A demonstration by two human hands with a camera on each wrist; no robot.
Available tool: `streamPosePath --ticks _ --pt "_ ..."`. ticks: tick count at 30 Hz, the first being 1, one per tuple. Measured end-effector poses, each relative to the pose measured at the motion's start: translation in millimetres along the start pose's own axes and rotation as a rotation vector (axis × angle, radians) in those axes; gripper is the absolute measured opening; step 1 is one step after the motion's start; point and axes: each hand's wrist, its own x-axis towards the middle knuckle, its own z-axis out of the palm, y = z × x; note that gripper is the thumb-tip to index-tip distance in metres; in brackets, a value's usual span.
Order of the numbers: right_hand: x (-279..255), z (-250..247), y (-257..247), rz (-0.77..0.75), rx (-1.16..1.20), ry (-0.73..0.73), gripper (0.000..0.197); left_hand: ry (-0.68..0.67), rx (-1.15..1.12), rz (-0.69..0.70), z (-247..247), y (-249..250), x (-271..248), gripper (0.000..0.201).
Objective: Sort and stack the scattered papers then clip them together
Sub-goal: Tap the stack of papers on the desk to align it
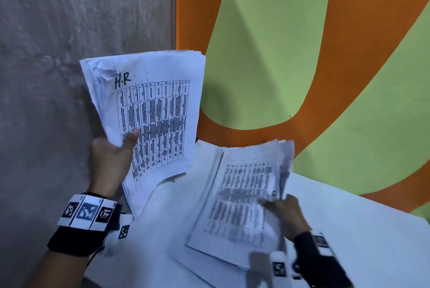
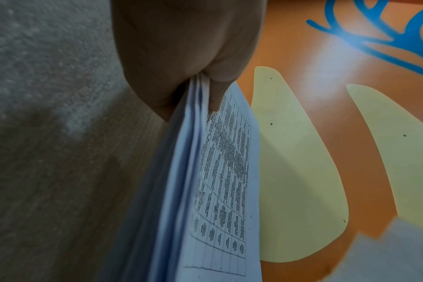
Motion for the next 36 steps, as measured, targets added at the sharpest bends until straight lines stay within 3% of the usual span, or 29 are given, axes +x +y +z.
streamPosePath --ticks 3,6,7,10,13,17,20,21,22,24,26,30,32,33,34,36 --pt "-15 -54 -41 -0.086 -0.046 -0.115 0.016 -0.077 -0.024 -0.017 6 -12 0 0.013" --pt "-31 -94 -82 -0.095 -0.060 -0.201 0.061 -0.172 -0.053 -0.041 27 -18 -5 0.008" --pt "-39 -104 -97 -0.103 -0.068 -0.190 0.062 -0.198 -0.082 -0.046 39 -19 -8 0.012" --pt "-62 -139 -126 -0.170 0.061 -0.184 0.037 -0.342 -0.126 -0.043 89 -11 -33 0.019" --pt "-62 -133 -130 -0.154 0.181 -0.210 0.054 -0.455 -0.190 -0.103 110 -20 -48 0.018" --pt "-38 -106 -109 -0.045 0.244 -0.229 0.061 -0.605 -0.220 -0.217 128 -32 -66 0.042" --pt "-24 -100 -86 -0.020 0.219 -0.184 0.028 -0.691 -0.250 -0.270 140 -35 -85 0.022" --pt "-22 -94 -82 0.011 0.183 -0.201 0.020 -0.727 -0.227 -0.315 141 -38 -89 0.026" --pt "-15 -95 -72 0.027 0.165 -0.239 0.023 -0.766 -0.198 -0.374 141 -38 -94 0.034" --pt "-1 -103 -48 0.074 0.112 -0.254 0.058 -0.842 -0.168 -0.439 145 -42 -104 0.033" --pt "9 -113 -27 0.145 0.134 -0.241 0.053 -0.910 -0.152 -0.487 150 -40 -112 0.021" --pt "9 -120 3 0.314 0.231 -0.304 0.038 -1.016 -0.230 -0.555 155 -34 -127 0.025" --pt "1 -121 6 0.279 0.211 -0.305 0.018 -1.095 -0.300 -0.588 156 -29 -132 0.028" --pt "-1 -121 7 0.238 0.211 -0.291 0.016 -1.110 -0.322 -0.613 157 -28 -132 0.041" --pt "-1 -123 7 0.187 0.224 -0.265 0.017 -1.116 -0.350 -0.638 158 -29 -132 0.054" --pt "4 -128 9 0.056 0.206 -0.198 0.038 -1.086 -0.437 -0.702 164 -28 -132 0.060"
